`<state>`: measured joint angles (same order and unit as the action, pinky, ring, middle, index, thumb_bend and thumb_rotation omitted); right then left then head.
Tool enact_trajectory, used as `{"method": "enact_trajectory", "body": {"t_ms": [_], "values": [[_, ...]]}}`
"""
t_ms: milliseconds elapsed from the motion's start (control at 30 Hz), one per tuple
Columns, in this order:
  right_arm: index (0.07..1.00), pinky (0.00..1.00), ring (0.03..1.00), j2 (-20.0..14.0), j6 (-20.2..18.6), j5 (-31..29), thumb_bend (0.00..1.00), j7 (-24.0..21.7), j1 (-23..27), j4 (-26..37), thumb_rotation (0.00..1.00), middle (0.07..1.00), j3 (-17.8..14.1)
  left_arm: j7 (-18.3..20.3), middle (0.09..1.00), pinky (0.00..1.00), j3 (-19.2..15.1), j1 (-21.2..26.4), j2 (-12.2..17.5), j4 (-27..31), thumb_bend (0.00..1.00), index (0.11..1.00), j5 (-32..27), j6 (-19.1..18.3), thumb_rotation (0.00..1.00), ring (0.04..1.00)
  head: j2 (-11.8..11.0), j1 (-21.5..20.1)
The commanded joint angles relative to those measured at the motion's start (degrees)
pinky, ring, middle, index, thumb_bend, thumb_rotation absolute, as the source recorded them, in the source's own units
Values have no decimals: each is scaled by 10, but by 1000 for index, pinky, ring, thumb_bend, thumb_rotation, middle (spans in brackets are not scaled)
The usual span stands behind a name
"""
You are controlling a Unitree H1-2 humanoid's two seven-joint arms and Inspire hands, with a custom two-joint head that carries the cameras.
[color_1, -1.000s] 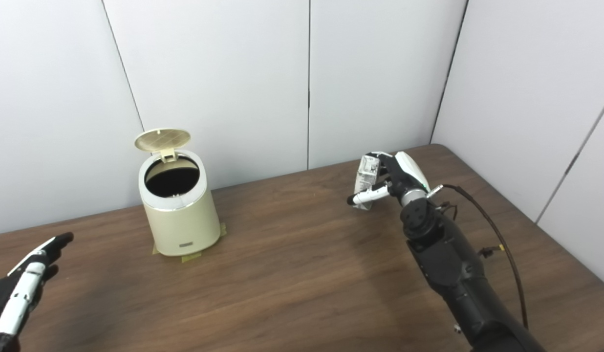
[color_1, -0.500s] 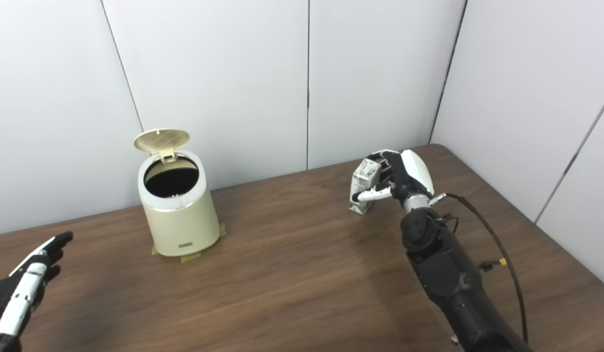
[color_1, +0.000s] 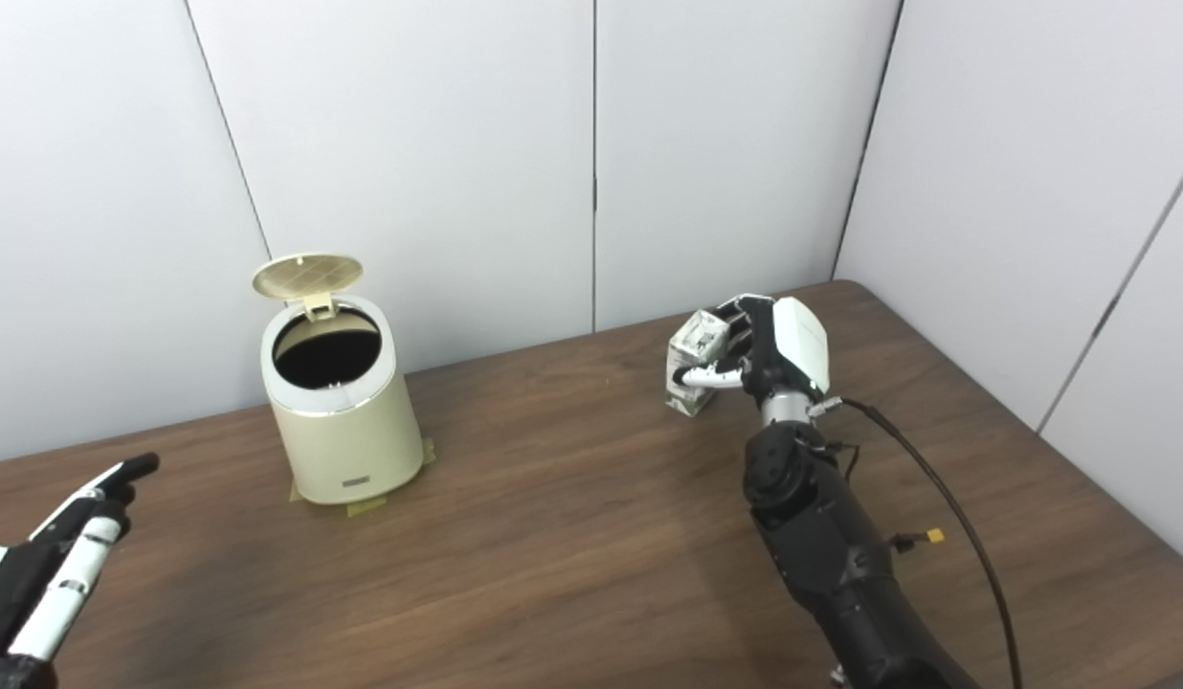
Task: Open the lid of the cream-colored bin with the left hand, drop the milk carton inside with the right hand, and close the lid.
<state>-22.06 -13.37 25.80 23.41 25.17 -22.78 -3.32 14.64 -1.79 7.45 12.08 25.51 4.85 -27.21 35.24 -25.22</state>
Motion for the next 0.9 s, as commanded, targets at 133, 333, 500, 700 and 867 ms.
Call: {"method": "enact_trajectory", "body": {"t_ms": [133, 333, 500, 700, 867], "values": [[512, 368, 393, 0, 15, 12, 517, 28, 6, 42, 0, 505, -7, 11, 1000, 1000, -7, 13, 5, 18, 203, 920, -4, 3, 822, 1000, 0, 9], [542, 316, 372, 8, 26, 28, 512, 25, -31, 146, 0, 499, -3, 7, 999, 1000, -13, 4, -8, 25, 228, 907, 8, 3, 836, 1000, 3, 36], [520, 350, 388, 31, 25, 40, 517, 16, -52, 222, 0, 496, 4, -5, 993, 1000, -8, -9, -29, 35, 198, 926, 10, 3, 901, 1000, 4, 70], [511, 360, 391, 35, 69, 72, 518, -12, -62, 284, 0, 494, 51, -38, 936, 1000, 3, -41, -65, 31, 301, 971, 10, 13, 760, 987, 7, 110], [531, 355, 386, 44, 98, 82, 516, -33, -59, 303, 0, 493, 71, -58, 943, 1000, 5, -59, -84, 7, 339, 978, -4, 38, 776, 978, 4, 146]]}}
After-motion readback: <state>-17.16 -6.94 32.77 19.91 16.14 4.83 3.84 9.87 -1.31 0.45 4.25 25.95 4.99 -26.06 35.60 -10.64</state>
